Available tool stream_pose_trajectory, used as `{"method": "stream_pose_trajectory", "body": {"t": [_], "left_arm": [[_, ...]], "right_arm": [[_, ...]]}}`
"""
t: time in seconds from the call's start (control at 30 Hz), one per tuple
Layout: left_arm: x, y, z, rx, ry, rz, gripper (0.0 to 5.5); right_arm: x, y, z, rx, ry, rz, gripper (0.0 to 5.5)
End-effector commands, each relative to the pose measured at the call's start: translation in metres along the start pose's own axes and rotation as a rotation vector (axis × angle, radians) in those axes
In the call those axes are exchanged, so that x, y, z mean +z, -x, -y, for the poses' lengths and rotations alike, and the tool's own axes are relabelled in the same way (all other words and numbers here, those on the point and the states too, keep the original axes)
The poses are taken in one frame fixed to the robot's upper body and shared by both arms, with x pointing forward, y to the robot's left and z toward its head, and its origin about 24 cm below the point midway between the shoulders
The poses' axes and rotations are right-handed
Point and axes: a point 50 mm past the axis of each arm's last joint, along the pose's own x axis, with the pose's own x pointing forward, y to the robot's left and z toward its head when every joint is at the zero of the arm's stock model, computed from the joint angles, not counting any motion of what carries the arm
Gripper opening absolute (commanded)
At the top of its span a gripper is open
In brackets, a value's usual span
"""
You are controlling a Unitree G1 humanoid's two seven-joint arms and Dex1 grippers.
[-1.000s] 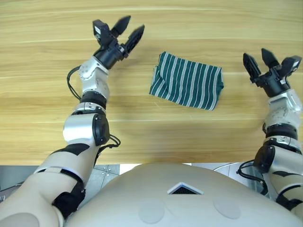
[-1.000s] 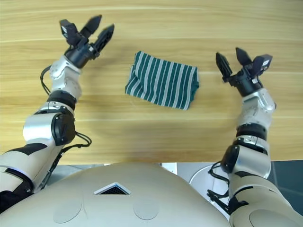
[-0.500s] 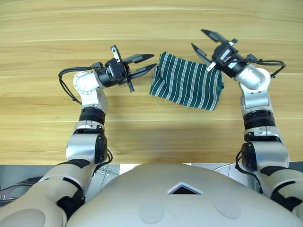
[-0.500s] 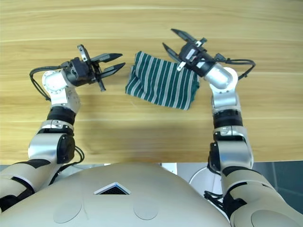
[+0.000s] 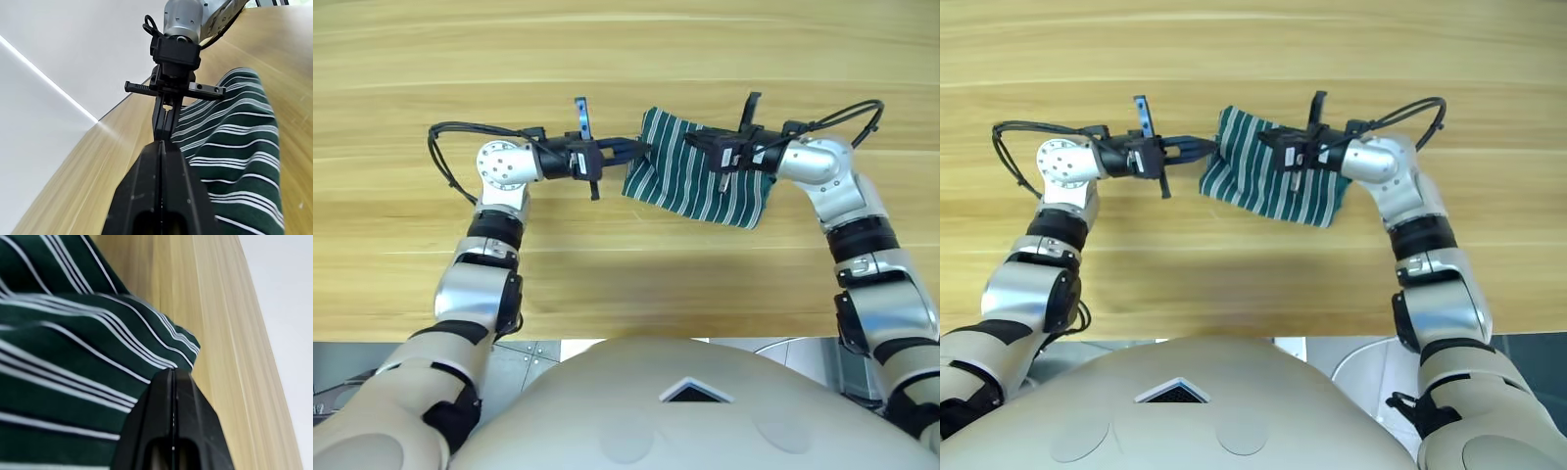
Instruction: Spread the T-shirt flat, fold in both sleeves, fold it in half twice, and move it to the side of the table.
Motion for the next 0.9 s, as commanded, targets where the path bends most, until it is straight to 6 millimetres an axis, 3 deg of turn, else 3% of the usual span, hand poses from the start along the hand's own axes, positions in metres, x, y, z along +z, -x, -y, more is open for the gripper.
{"method": "stream_pose_trajectory", "body": {"t": [0.03,0.2,0.47,0.63,0.9], "left_arm": [[0.0,-0.008,-0.005,-0.116,-0.07,-0.053,0.0],[-0.003,-0.015,-0.001,-0.263,-0.118,-0.122,0.0],[-0.014,-0.019,0.012,-0.457,-0.201,-0.236,0.0],[-0.021,-0.012,0.02,-0.522,-0.224,-0.298,0.0],[-0.023,0.01,0.05,-0.621,-0.268,-0.302,0.0]], "right_arm": [[-0.004,-0.003,0.005,0.051,0.029,-0.047,0.03],[-0.01,-0.017,0.002,0.102,0.062,-0.119,0.03],[-0.013,-0.033,-0.027,0.193,0.058,-0.147,0.03],[-0.017,-0.033,-0.039,0.227,0.055,-0.159,0.03],[-0.044,-0.019,-0.032,0.153,0.02,-0.338,0.03]]}}
